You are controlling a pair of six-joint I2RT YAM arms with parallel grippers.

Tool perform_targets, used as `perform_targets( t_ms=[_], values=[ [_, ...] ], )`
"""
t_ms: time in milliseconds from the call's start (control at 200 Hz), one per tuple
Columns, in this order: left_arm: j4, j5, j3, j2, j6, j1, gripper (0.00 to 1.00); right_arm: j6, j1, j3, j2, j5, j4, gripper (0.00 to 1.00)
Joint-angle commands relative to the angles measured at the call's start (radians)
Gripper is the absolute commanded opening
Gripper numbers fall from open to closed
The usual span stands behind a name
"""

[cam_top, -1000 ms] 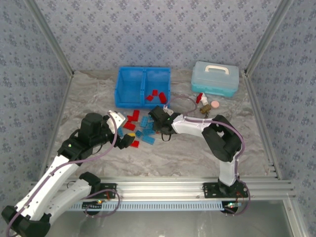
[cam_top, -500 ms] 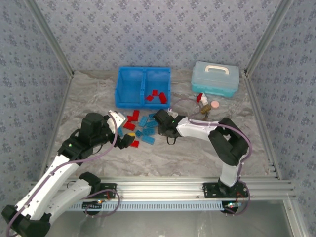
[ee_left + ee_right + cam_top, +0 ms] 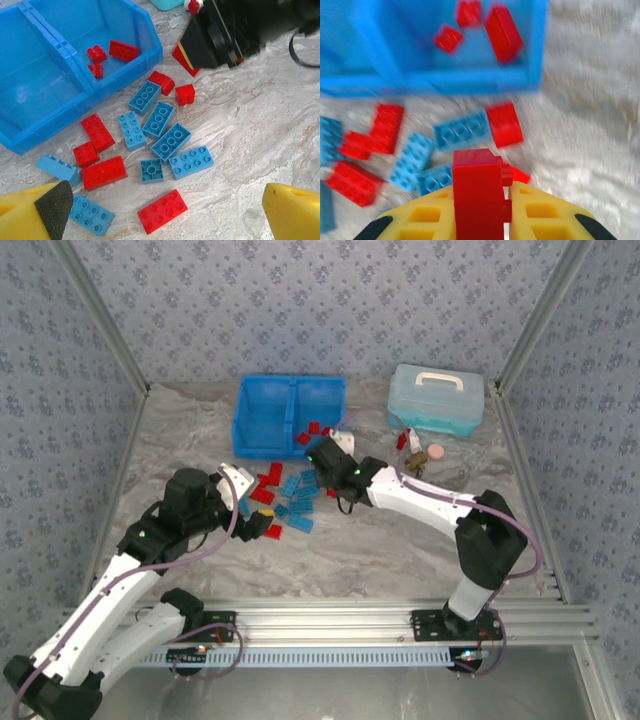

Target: Sort the legos into containers by color

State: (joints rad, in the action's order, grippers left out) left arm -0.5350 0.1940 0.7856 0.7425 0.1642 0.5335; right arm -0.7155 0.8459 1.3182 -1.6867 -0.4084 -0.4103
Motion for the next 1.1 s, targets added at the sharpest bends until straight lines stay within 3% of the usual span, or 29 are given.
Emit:
perform_targets(
  t_ms=[0,180,570,844,1094],
  values=[
    [-0.001,0.0,0.013,-0.007,-0.003,0.01,0.99,0.22,-0.019,0.148,-0.035,-0.085,0.021,0.25],
    [0.0,-0.014,0.01,-0.024,0.001,0.009,0.99,0.325,-0.103,0.412,-0.22,-0.062,0.013,0.25],
    [-0.005,-0.03,0.011,-0.036,0.01,0.009,0.99,0.311,-0.25,1.073,-0.752,0.077,-0.145,0.25],
    [-0.003,-0.027,0.009,-0.037,0.008,0.01,0.99,0.249,-0.294,1.247,-0.957,0.167,-0.129,0.28],
    [0.0,-0.028,0.006,-0.033,0.004,0.009,0.99,0.261,-0.295,1.288,-0.932,0.175,-0.179,0.42]
  ],
)
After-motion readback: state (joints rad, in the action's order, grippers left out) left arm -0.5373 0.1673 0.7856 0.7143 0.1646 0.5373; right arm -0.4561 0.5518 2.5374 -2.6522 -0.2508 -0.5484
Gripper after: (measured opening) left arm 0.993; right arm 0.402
